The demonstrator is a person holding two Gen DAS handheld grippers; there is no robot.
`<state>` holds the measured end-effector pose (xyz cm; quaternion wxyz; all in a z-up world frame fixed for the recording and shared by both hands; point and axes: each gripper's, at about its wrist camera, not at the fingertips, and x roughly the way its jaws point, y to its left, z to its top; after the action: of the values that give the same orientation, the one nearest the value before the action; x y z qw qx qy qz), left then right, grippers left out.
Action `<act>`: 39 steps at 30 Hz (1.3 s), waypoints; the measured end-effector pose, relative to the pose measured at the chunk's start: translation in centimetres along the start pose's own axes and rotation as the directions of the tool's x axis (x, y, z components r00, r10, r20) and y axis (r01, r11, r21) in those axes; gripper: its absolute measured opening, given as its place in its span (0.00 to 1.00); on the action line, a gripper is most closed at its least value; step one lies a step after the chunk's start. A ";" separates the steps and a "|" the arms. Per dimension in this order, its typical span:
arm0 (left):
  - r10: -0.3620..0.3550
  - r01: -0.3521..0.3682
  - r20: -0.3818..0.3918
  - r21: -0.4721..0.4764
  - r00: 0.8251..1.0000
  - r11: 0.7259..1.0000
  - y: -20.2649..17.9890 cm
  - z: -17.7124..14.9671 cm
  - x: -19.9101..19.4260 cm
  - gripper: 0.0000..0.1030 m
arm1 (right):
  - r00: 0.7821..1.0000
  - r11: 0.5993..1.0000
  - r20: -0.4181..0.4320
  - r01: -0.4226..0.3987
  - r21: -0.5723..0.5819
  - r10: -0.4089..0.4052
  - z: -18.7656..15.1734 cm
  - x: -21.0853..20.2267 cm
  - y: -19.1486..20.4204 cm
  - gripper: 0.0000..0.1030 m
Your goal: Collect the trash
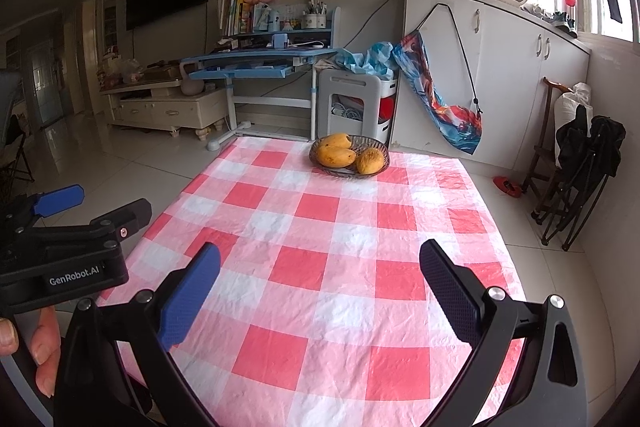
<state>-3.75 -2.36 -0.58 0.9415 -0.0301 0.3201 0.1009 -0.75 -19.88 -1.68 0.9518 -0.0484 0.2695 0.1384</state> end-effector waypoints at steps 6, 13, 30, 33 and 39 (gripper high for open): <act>0.000 0.000 0.000 0.000 1.000 1.000 0.0 0.0 0.0 0.93 | 1.000 1.000 -0.001 -0.001 0.003 0.001 0.0 0.0 -0.2 0.93; -0.003 0.003 0.003 0.005 1.000 1.000 0.0 0.0 0.0 0.93 | 1.000 1.000 -0.001 0.000 0.002 0.000 -0.1 -0.1 -0.3 0.93; -0.045 0.045 0.036 -0.006 0.998 0.999 -0.2 0.5 -0.9 0.93 | 1.000 1.000 0.017 0.008 0.016 -0.009 -0.3 -0.4 -1.5 0.93; -0.061 0.061 0.047 0.002 0.997 0.998 -0.6 0.6 -1.2 0.93 | 0.999 1.000 0.033 0.018 0.024 -0.019 -0.3 -0.8 -2.0 0.93; -0.096 0.095 0.088 0.017 0.991 0.995 -1.7 1.0 -2.1 0.93 | 0.995 0.998 0.080 0.051 0.043 -0.054 -0.1 -2.1 -3.0 0.93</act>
<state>-4.41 -4.30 1.44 0.9587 -0.0346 0.2769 0.0547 -1.63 -23.27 -0.61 0.9660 -0.0303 0.2321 0.1097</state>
